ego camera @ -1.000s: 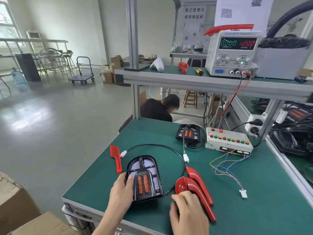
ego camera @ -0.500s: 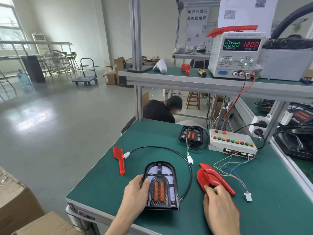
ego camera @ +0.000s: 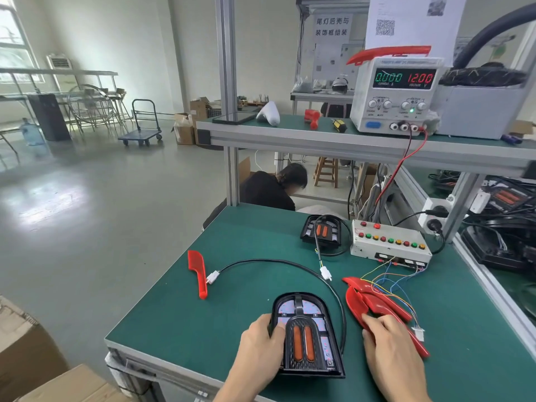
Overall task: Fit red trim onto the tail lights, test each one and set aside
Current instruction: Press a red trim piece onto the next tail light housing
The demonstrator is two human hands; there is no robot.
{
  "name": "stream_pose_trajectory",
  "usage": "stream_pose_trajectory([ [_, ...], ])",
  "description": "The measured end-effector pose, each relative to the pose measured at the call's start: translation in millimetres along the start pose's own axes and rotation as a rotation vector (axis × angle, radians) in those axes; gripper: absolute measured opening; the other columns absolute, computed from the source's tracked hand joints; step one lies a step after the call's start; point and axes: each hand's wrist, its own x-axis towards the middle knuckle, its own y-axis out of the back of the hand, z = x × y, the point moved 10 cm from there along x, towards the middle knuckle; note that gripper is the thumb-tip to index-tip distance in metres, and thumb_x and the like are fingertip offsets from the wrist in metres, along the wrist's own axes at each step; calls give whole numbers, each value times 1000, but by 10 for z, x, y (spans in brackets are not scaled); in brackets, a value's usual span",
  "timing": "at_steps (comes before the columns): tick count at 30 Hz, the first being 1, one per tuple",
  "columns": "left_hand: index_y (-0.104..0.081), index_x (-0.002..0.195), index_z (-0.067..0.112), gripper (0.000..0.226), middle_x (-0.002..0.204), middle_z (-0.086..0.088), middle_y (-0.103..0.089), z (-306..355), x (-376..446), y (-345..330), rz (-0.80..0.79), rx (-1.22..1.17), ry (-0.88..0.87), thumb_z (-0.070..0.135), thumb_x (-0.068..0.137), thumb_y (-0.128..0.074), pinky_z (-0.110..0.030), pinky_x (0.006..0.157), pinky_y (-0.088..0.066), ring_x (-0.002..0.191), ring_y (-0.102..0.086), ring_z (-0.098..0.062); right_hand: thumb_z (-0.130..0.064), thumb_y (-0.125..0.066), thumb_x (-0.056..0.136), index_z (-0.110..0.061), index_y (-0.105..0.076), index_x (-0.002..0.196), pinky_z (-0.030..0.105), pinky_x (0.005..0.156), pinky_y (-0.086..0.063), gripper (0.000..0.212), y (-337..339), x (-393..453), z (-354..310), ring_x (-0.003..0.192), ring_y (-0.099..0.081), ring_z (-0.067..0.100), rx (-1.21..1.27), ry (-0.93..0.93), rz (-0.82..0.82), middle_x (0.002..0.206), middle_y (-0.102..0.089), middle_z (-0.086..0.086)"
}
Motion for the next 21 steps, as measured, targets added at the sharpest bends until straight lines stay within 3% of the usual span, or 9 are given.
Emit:
stream_pose_trajectory([
  [7, -54, 80, 19, 35, 71, 5, -60, 41, 8, -3, -27, 49, -19, 45, 102, -47, -20, 55, -36, 66, -52, -13, 4, -83, 77, -1, -77, 110, 50, 72, -59, 34, 70, -20, 54, 88, -71, 40, 109, -49, 36, 92, -71, 15],
  [12, -56, 85, 21, 35, 78, 5, -63, 83, -22, 1, -6, 86, -35, 48, 103, -44, -14, 53, -36, 66, -54, -7, 7, -84, 75, 1, -78, 107, 51, 76, -58, 33, 79, -55, 11, 87, -71, 41, 112, -5, 30, 92, -71, 16],
  [17, -59, 89, 12, 39, 80, -3, -66, 89, -40, -89, -56, 113, -66, 45, 103, -44, -24, 60, -39, 64, -49, -14, -10, -62, 98, -13, -68, 131, 46, 96, -49, 34, 134, -67, 288, 110, -67, 39, 287, -284, 44, 119, -74, 14],
  [21, -61, 92, 12, 39, 82, -4, -68, 94, -49, -89, -40, 135, -72, 46, 102, -44, -26, 63, -43, 66, -52, -15, 1, -60, 96, -5, -70, 126, 49, 94, -47, 32, 190, -143, 355, 109, -66, 44, 266, -348, 38, 124, -69, 21],
])
